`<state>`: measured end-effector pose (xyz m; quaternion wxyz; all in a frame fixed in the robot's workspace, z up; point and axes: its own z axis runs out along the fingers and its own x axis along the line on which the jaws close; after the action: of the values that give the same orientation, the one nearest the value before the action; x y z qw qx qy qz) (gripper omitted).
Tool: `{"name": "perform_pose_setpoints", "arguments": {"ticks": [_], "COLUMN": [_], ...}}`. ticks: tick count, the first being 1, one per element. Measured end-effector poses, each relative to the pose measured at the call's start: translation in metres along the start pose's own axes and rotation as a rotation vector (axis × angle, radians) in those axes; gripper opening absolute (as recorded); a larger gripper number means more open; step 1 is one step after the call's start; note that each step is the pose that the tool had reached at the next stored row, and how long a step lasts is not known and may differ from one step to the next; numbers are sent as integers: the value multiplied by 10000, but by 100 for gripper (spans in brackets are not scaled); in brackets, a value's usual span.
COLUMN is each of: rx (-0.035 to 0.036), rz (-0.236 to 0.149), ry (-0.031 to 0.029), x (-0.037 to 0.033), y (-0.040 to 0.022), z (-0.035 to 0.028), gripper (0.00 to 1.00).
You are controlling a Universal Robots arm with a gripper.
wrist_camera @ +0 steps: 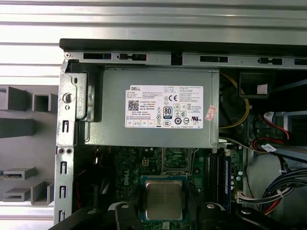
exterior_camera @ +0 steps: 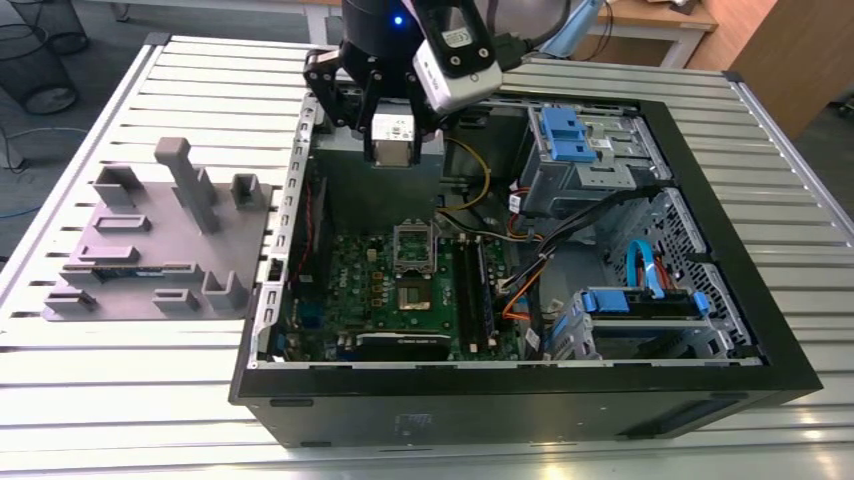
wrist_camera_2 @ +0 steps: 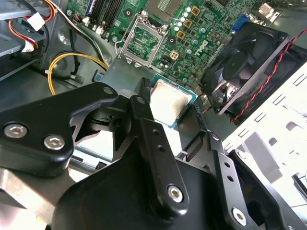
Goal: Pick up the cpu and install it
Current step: 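Pick up the cpu and move it towards the insertion slot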
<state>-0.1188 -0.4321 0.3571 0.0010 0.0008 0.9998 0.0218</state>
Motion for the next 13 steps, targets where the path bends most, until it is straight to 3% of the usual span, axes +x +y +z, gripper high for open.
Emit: {"name": "perform_pose_setpoints", "arguments": {"ticks": [13], "rx": [0], "rz": [1], "ry": [-1], "x": [0], "y": [-1], "z": [28], "gripper": [47]}}
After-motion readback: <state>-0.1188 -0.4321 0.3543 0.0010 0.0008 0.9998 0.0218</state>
